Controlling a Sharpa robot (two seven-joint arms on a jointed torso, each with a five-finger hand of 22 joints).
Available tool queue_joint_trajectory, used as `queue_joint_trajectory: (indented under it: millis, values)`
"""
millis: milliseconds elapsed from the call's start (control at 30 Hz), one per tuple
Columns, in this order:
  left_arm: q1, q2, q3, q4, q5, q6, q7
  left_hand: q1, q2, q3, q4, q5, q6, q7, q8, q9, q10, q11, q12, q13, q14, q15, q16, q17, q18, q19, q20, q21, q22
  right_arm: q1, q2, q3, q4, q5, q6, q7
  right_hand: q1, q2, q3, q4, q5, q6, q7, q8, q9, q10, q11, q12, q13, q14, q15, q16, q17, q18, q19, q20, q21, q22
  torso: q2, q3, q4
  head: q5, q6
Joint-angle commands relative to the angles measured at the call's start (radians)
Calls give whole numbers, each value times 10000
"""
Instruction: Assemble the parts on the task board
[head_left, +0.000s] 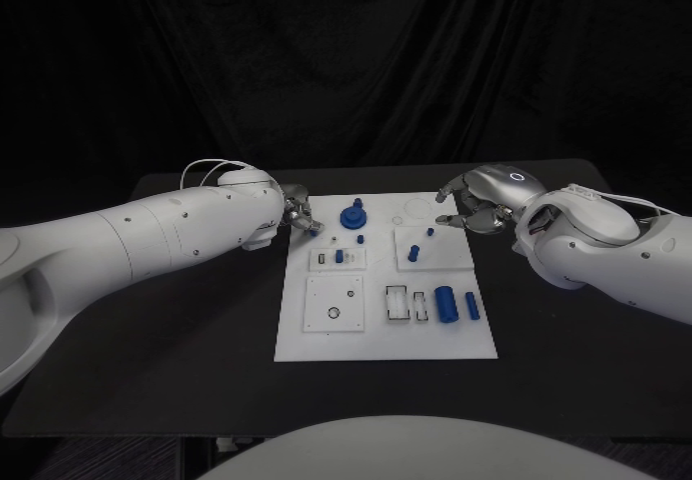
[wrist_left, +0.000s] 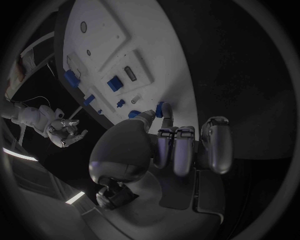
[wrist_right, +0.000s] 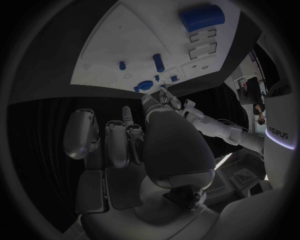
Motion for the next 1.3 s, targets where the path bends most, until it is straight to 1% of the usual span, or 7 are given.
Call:
queue_joint_trajectory:
  millis: [33, 400, 633, 967, 1067, 1200, 1300]
  values:
    - [-27, 18, 7, 3, 31, 120, 204, 127, -26, 148, -64, 75, 48, -7, -59, -23, 1041, 47, 35, 2633, 1038, 29, 25, 2630, 40, -37, 6, -55, 1140, -20, 7, 7, 3, -31, 64, -108, 18, 105, -19, -56, 50, 52, -7, -29, -15, 7, 40, -57, 1771, 557, 72, -65, 1337, 157, -83, 20, -25, 1589, 8, -3, 1, -17, -2]
    - [-38, -35, 7, 45, 31, 3, 315, 333, -211, 868, -485, 282, 173, -41, -136, -51, 1041, 17, 35, 2633, 1038, 7, 25, 2630, 39, -27, -18, -73, 1186, -21, 18, 7, -17, -31, 62, -118, 43, 112, -9, -77, 104, 62, -4, -36, -25, 1, 41, -66, 1764, 556, 73, -70, 1333, 157, -83, 21, -29, 1589, 5, 5, 4, 2, -2]
    - [-41, -261, 7, 393, 32, -454, 410, 321, -473, 1669, -898, 430, 375, -85, -136, -32, 1041, -33, 35, 2633, 1038, -42, 25, 2630, 28, 23, -60, -61, 1248, -21, -7, 7, -14, -31, 60, -124, 50, 113, -7, -84, 127, 65, -3, -38, -29, -1, 42, -69, 1762, 555, 73, -73, 1332, 161, -89, 21, -48, 1584, 5, 1, 2, -11, -2]
    - [-8, -1008, 8, 1454, 1270, -1069, 180, 148, -693, 2278, -1111, 520, 479, -104, -146, 5, 1041, -57, 35, 2633, 1038, -70, 25, 2630, 19, 64, -90, -57, 1294, -20, -87, 6, -6, -31, 65, -153, 52, 113, -7, -87, 138, 67, -2, -40, -31, 5, 43, -63, 1767, 555, 73, -77, 1329, 158, -85, 21, -37, 1587, 1, 1, 24, 7, -2]
    - [42, -1385, 9, 2054, 1456, -1216, 56, 73, -742, 2337, -1102, 475, 511, -102, -140, 15, 1041, -55, 35, 2633, 1038, -69, 25, 2630, 19, 65, -91, -62, 1297, -20, -157, 6, 16, -31, 64, -173, 50, 111, -9, -87, 148, 69, 0, -42, -33, -2, 43, -71, 1760, 555, 73, -75, 1331, 161, -89, 21, -53, 1583, -11, -1, 30, 55, -2]
    - [76, -1714, 8, 2626, 1539, -1257, -92, -49, -776, 2448, -1072, 314, 564, -110, -134, 30, 1041, -60, 35, 2633, 1038, -72, 25, 2630, 21, 64, -93, -74, 1302, -19, -208, 6, 45, -31, 66, -197, 46, 109, -12, -86, 152, 70, 0, -43, -35, -5, 44, -74, 1758, 554, 74, -81, 1326, 161, -90, 21, -56, 1583, -56, 15, 48, 100, -2]
    - [84, -1834, 8, 2871, 1563, -1241, -138, -91, -786, 2485, -1061, 242, 580, -113, -134, 35, 1041, -62, 35, 2633, 1038, -73, 25, 2630, 21, 64, -95, -79, 1304, -19, -204, 5, 41, -31, 68, -199, 46, 109, -12, -86, 152, 70, 0, -43, -35, -5, 44, -74, 1758, 554, 74, -81, 1326, 161, -90, 21, -56, 1583, -69, 34, 57, 103, -2]
